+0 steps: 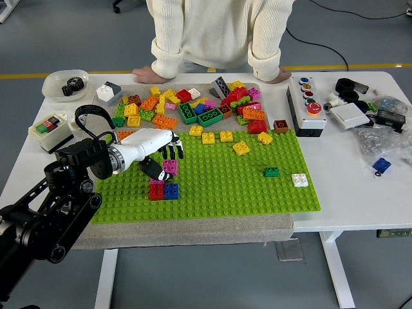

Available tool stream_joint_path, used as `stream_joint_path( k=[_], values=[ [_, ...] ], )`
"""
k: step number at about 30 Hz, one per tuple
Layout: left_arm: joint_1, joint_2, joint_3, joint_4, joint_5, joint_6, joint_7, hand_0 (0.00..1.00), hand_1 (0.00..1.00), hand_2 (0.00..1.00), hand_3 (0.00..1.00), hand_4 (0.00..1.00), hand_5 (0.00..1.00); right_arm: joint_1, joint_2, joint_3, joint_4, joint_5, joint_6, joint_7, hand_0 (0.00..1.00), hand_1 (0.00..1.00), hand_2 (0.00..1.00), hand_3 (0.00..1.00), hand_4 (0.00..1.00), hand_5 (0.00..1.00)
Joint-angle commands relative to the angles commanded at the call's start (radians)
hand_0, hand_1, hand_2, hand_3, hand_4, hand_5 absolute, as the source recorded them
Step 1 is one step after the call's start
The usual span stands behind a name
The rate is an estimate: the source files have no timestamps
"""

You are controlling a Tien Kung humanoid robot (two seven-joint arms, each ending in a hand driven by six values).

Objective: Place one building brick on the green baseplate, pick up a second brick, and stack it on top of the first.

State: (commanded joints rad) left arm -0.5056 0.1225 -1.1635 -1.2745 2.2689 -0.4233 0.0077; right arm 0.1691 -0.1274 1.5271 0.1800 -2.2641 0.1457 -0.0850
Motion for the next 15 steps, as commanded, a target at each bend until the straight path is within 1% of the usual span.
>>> stream_joint_path(
  k=[15],
  values=[
    [0.007,-0.001,0.002,-0.011,0.0,-0.012,0.013,0.513,0.476,0.48,0.549,0.847,0.002,0.0,-0.001,-0.005,0.0,-0.001,0.002,0.001,0.741,0.641,0.711,0.591,0.829,0.407]
  ],
)
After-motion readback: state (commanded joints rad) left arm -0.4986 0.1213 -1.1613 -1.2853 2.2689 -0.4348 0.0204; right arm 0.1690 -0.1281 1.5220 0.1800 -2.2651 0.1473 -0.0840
